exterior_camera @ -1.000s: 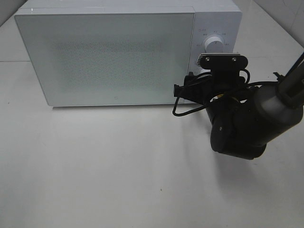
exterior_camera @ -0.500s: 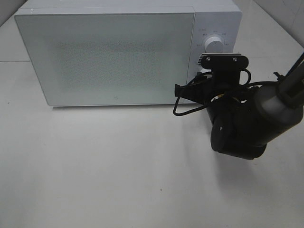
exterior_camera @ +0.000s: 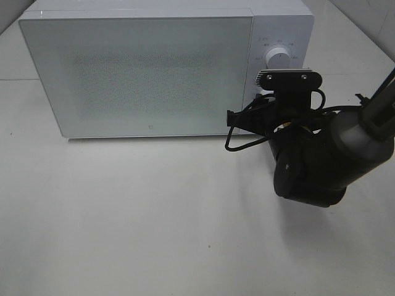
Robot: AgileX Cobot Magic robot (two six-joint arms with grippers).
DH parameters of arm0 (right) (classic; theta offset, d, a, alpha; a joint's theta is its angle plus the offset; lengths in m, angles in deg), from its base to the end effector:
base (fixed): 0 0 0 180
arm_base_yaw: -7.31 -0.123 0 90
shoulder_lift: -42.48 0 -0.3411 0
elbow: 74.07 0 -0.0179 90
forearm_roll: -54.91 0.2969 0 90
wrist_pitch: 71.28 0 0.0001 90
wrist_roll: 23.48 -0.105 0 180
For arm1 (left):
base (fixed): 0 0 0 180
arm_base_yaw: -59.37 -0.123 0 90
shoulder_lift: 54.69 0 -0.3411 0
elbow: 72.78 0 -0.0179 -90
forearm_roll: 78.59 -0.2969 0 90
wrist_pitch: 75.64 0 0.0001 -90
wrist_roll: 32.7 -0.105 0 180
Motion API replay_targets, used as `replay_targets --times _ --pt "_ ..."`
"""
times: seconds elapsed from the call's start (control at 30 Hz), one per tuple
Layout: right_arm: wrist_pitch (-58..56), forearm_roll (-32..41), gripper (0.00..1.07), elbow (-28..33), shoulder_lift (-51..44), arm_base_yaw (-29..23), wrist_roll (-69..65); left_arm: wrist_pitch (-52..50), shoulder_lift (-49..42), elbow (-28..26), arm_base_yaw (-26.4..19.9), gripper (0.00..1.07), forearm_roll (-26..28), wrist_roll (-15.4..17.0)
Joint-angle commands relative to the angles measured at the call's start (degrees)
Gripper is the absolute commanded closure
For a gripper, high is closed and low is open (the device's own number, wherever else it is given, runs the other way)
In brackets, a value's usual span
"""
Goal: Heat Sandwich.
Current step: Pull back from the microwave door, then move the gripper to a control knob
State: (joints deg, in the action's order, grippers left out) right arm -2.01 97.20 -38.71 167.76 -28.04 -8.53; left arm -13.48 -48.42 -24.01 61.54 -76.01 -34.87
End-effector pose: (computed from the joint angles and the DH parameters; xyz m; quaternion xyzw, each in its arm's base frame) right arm 0.3589 0.1736 0.1162 0.0124 0.7431 -0.0344 0.6682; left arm -0.0129 -0.0037 0.2970 0.0337 0.8527 -0.0225 0.5209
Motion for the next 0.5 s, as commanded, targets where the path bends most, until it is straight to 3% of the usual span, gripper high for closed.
replay_targets --times 0.03,0.27,0.5 --pt "4.6 -1.9 1.05 -0.3 -0.1 -0.1 -0.1 -0.7 -0.9 0.1 -0.3 0.09 0.1 0.2" --pt "5.9 -3.7 1.04 -0.3 -0.1 -0.1 -5.2 -0.7 -0.9 0.1 -0.3 0.09 0.1 0.2" --pt "8.5 -7.3 1.04 -0.3 -0.1 -0.1 -23.1 -0.7 -0.9 0.1 -0.3 0.09 0.1 0.2"
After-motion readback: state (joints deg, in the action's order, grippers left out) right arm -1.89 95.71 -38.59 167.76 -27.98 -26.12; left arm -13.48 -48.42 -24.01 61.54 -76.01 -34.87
